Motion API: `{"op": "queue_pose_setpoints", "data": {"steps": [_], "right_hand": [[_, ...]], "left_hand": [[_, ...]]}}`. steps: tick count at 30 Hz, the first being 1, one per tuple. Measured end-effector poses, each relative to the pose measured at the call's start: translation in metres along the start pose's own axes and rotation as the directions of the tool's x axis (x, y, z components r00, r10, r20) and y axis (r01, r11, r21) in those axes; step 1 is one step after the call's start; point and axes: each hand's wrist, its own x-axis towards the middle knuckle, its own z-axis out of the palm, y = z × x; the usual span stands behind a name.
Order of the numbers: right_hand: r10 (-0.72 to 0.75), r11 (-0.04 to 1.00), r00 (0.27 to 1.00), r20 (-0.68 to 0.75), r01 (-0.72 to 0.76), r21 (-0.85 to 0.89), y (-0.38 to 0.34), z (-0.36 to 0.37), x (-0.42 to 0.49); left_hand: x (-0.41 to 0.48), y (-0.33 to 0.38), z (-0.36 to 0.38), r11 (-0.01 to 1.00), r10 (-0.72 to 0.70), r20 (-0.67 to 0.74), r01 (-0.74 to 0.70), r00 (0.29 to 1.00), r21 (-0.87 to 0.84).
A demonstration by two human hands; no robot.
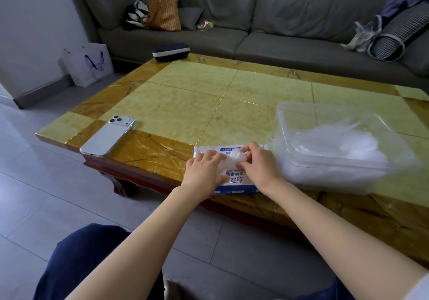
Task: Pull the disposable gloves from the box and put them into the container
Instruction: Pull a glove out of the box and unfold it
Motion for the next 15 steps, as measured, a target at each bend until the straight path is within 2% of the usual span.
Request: {"op": "queue_pose_setpoints", "data": {"steps": [5, 10, 15], "right_hand": [[-0.068, 0.994, 0.994, -0.085, 0.075, 0.084, -0.006, -0.004, -0.001], [-0.128, 0.983, 0.977, -0.172, 0.148, 0.107, -0.019, -0.019, 0.012], [-0.008, 0.99, 0.974, -0.224, 0.039, 0.133, -0.019, -0.019, 0.027]], "left_hand": [[0.001, -0.001, -0.009, 1.0, -0.002, 0.067, 0.003, 0.998, -0.028], [0.001, -0.005, -0.017, 0.997, -0.017, 0.076, 0.023, 0.997, -0.08], [0.002, -0.005, -0.018, 0.998, -0.031, 0.082, 0.035, 0.996, -0.046]]}}
